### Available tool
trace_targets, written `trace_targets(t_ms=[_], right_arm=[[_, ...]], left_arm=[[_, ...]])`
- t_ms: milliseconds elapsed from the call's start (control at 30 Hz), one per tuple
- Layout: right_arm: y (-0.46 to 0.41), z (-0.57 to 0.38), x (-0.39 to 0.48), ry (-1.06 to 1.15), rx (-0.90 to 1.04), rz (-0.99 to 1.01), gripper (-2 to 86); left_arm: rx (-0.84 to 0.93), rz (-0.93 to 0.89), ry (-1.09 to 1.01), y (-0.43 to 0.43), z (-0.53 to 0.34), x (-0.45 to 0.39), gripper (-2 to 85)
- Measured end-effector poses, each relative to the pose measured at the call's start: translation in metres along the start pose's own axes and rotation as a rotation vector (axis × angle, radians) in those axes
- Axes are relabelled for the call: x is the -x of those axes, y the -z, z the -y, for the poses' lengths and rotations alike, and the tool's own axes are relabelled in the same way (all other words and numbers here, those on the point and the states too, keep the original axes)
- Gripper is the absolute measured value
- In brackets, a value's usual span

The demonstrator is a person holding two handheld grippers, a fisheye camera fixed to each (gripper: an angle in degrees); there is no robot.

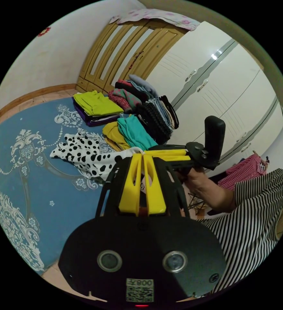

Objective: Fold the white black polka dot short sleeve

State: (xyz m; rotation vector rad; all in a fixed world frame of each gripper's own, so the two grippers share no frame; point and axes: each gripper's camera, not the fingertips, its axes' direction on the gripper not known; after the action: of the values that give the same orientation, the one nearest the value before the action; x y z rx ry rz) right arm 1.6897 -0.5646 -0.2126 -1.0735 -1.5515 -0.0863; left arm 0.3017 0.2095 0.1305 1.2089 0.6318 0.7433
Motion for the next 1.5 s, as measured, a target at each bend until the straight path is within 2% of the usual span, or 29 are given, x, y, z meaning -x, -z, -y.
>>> trace_targets(t_ms=[133, 200, 333, 567, 800, 967, 1133, 1400, 1500], right_arm=[[0.017, -0.008, 0.004, 0.008, 0.009, 0.024, 1.7], [0.030, -0.012, 0.005, 0.016, 0.007, 0.022, 1.3], [0.073, -0.028, 0.002, 0.011, -0.076, 0.148, 1.0], [0.147, -0.059, -0.011, -0.019, -0.220, 0.280, 0.8], [0.194, -0.079, -0.020, -0.038, -0.259, 0.294, 0.7], [0.216, -0.085, -0.022, -0.020, -0.268, 0.308, 0.6], [0.238, -0.091, -0.029, -0.024, -0.276, 0.315, 0.6], [0.268, -0.099, -0.040, -0.046, -0.279, 0.299, 0.6], [0.280, -0.103, -0.047, -0.059, -0.300, 0.296, 0.6]], left_arm=[[-0.082, -0.037, 0.012, 0.029, 0.003, 0.014, 1.6], [-0.135, -0.046, 0.067, 0.047, -0.001, 0.031, 2.3], [-0.171, -0.061, 0.258, 0.071, -0.011, 0.081, 5.6], [-0.159, -0.282, 0.586, 0.053, -0.022, 0.154, 9.2], [-0.050, -0.366, 0.831, 0.033, -0.033, 0.183, 10.2], [-0.168, -0.554, 1.029, 0.036, -0.032, 0.191, 11.3], [-0.207, -0.614, 1.089, 0.048, -0.002, 0.184, 10.6], [-0.233, -0.650, 1.073, 0.090, 0.044, 0.150, 2.6], [-0.321, -0.680, 1.052, 0.125, 0.054, 0.129, 1.7]])
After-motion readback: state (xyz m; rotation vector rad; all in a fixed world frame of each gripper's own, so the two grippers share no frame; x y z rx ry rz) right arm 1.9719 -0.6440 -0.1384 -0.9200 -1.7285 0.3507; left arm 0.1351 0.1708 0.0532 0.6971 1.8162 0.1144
